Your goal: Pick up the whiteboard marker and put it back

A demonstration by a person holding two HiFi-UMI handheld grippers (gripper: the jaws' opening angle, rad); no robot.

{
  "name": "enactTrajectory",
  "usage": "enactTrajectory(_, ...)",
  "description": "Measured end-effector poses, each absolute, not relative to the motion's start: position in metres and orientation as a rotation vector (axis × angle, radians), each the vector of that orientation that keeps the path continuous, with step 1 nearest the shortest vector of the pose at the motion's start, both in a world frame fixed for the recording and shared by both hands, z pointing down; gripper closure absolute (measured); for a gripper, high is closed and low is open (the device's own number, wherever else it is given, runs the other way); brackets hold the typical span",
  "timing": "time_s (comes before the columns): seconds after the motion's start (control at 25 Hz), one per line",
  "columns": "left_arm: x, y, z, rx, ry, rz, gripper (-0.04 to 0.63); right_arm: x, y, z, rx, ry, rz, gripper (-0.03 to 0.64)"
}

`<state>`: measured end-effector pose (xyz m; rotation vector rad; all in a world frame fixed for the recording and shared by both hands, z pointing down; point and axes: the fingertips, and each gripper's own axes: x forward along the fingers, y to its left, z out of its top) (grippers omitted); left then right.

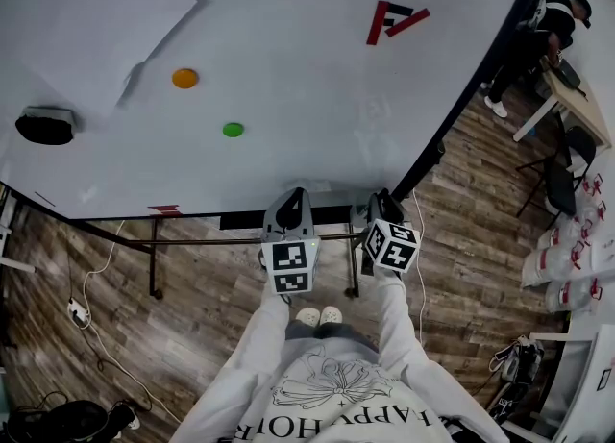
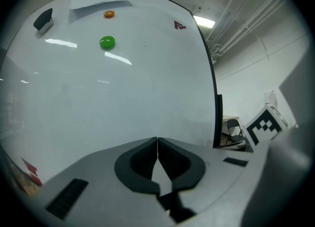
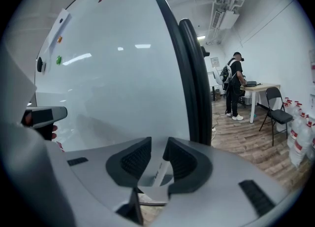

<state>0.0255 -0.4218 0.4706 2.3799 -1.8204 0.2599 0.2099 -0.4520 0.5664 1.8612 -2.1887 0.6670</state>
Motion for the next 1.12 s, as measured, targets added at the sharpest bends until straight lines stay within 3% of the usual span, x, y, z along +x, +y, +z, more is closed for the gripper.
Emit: enactTrajectory(1.12, 0.015, -0.400, 0.429, 2.437, -1.859, 0.169, 0.589, 0.197, -0.409, 0.439, 1.993, -2.337, 0.241, 0.584)
